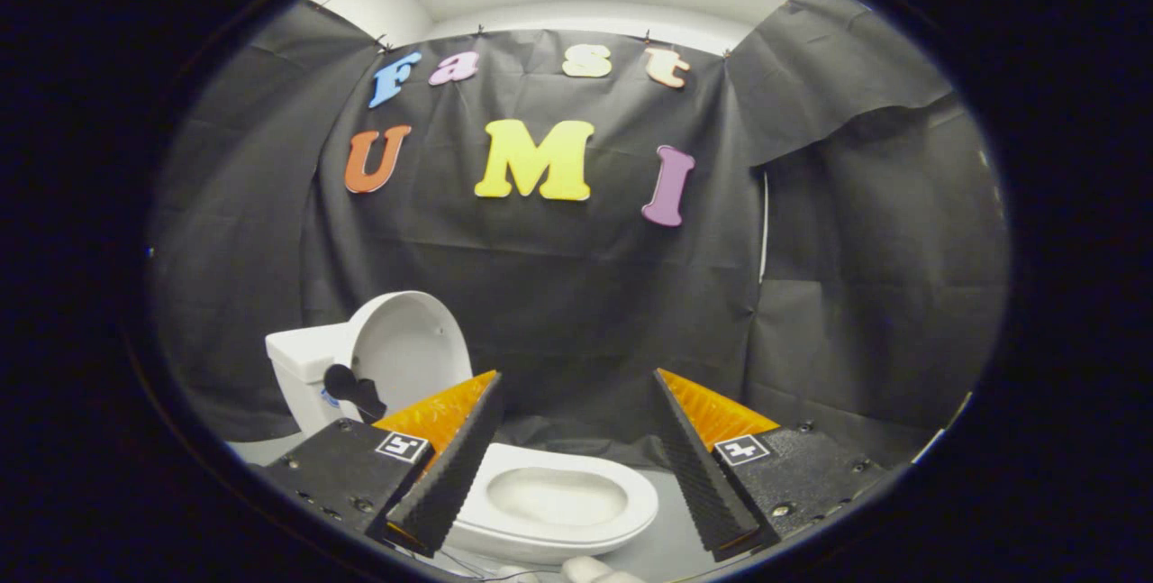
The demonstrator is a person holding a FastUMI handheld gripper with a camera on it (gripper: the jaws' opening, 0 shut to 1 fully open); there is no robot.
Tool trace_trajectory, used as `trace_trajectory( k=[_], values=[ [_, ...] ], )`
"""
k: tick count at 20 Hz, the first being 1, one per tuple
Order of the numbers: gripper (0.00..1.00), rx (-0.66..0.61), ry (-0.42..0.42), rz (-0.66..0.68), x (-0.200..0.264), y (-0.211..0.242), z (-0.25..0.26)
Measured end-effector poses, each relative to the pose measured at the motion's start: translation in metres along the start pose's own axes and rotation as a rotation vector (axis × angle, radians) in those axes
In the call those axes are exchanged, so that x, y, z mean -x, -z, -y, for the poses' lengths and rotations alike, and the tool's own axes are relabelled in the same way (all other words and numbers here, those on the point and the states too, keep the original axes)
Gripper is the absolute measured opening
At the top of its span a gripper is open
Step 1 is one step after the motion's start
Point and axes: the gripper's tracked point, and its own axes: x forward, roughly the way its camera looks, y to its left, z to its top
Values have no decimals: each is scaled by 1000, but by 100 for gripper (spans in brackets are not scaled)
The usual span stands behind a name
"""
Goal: Open the toilet lid.
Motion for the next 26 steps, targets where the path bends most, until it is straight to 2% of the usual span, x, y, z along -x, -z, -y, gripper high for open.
trace_trajectory(
  k=[5, 15, 26],
  values=[
    [100, -10, 26, -28, 26, 26, 27],
    [100, -72, 36, -39, 58, 65, 30],
    [100, -108, 49, -52, 68, 71, 41]
  ],
)
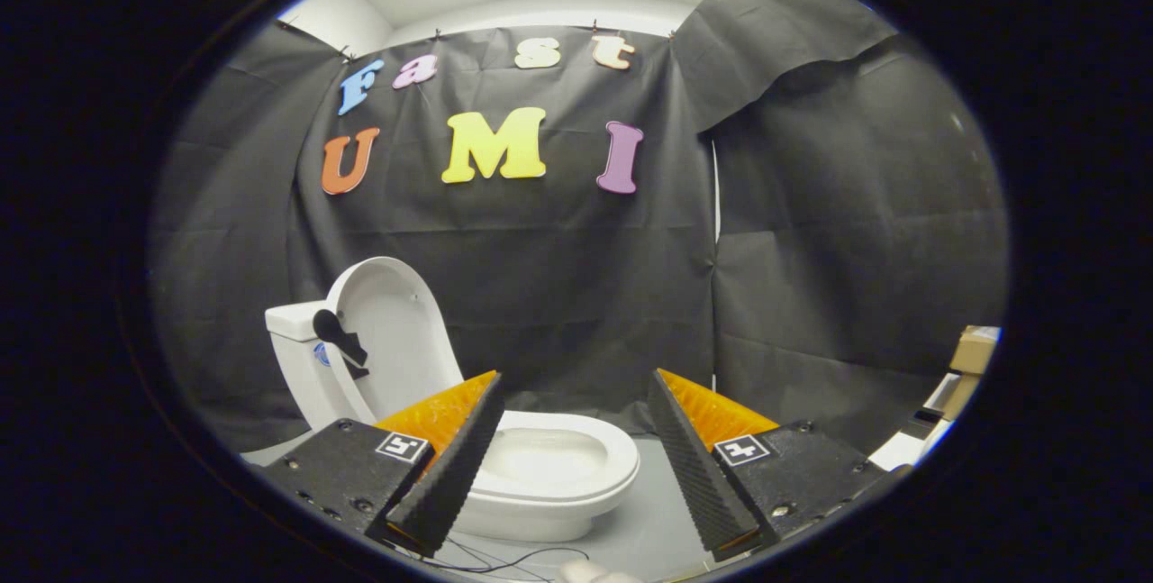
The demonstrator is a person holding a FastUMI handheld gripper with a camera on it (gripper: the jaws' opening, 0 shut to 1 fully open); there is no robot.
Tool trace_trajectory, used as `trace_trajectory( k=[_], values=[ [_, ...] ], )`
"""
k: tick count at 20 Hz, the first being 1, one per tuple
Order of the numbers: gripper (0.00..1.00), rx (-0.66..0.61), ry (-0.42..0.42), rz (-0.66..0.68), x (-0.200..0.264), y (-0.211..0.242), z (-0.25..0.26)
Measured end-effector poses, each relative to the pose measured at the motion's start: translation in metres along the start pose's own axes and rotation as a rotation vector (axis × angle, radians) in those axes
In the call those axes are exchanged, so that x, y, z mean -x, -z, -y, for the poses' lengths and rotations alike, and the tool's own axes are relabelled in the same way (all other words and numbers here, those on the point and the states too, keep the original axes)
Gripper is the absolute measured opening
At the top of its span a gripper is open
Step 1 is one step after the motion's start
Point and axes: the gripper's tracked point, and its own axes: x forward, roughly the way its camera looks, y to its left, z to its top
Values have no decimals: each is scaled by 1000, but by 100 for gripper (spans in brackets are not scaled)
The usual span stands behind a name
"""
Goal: Open the toilet lid.
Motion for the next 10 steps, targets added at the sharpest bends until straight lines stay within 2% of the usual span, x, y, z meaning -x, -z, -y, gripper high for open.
trace_trajectory(
  k=[10],
  values=[
    [100, 17, -17, -29, 3, 13, -2]
  ],
)
